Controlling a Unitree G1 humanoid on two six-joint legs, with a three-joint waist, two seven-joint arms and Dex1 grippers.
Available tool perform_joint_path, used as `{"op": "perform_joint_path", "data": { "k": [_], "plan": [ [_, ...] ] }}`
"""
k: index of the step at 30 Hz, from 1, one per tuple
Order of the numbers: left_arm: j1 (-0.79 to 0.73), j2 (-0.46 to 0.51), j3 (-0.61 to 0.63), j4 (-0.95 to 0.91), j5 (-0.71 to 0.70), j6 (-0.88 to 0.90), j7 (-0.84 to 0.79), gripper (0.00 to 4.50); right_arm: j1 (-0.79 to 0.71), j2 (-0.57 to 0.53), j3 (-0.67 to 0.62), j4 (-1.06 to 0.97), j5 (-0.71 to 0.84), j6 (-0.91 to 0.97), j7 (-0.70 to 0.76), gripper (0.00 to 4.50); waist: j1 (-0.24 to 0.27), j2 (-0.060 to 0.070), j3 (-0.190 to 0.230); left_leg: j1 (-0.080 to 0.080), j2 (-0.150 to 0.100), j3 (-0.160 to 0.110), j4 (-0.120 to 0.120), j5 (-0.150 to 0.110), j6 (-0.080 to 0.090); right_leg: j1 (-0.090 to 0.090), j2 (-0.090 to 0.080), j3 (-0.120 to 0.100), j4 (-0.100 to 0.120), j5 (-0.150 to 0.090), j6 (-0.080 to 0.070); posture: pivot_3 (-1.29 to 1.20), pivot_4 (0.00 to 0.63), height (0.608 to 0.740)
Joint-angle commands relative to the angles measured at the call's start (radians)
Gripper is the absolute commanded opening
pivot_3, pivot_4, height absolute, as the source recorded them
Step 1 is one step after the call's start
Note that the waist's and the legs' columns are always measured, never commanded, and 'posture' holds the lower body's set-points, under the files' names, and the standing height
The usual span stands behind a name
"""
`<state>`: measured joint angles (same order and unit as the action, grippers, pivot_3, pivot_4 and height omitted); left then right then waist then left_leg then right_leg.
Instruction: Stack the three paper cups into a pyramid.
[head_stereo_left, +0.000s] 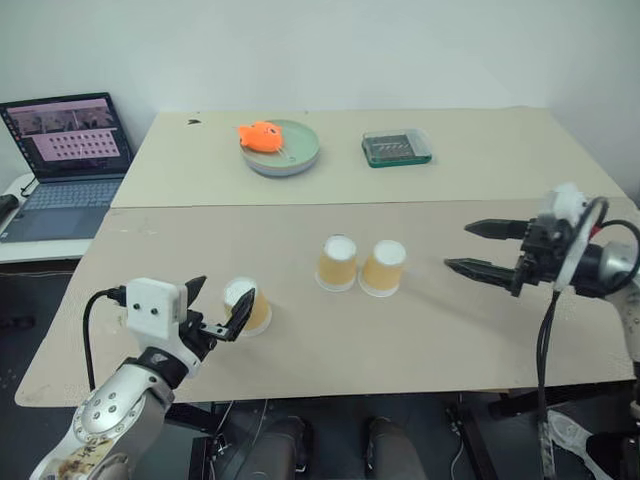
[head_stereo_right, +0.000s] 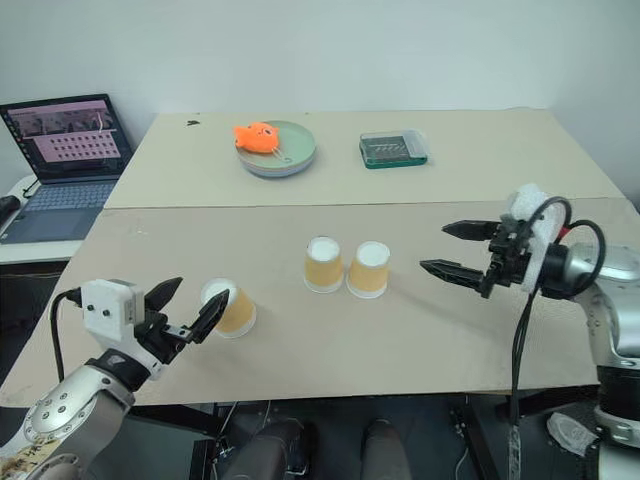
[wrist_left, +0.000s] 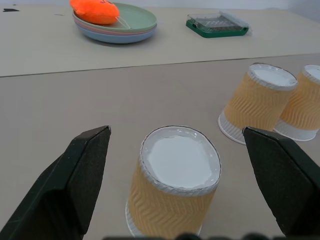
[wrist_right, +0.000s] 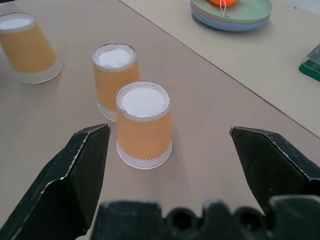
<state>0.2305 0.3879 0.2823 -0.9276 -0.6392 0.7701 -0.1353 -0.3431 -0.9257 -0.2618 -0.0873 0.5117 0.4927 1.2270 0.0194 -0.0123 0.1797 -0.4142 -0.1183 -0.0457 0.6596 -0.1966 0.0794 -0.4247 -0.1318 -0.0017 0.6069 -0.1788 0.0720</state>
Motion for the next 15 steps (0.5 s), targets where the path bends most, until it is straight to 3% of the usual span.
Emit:
{"op": "perform_joint_path", "data": {
  "k": [1,15],
  "plan": [
    [-0.033,0.016,-0.020,0.030,0.021,-0.037,-0.025,4.50,-0.022,-0.019,-0.011,0.035,0.028,-0.043,0.067,4.48,-0.005,0.000,0.000,0.000,0.000,0.000,0.000,0.000,0.000,0.000,0.000,0.000,0.000,0.000,0.000,0.00,0.150,0.740],
    [-0.041,0.038,-0.069,0.120,0.072,-0.077,-0.090,4.50,-0.095,-0.023,0.039,0.065,0.034,-0.052,0.152,4.48,-0.003,0.000,0.000,-0.001,0.000,0.000,0.000,-0.001,0.000,-0.001,0.000,-0.001,-0.002,0.000,0.000,0.00,0.150,0.740]
  ]
}}
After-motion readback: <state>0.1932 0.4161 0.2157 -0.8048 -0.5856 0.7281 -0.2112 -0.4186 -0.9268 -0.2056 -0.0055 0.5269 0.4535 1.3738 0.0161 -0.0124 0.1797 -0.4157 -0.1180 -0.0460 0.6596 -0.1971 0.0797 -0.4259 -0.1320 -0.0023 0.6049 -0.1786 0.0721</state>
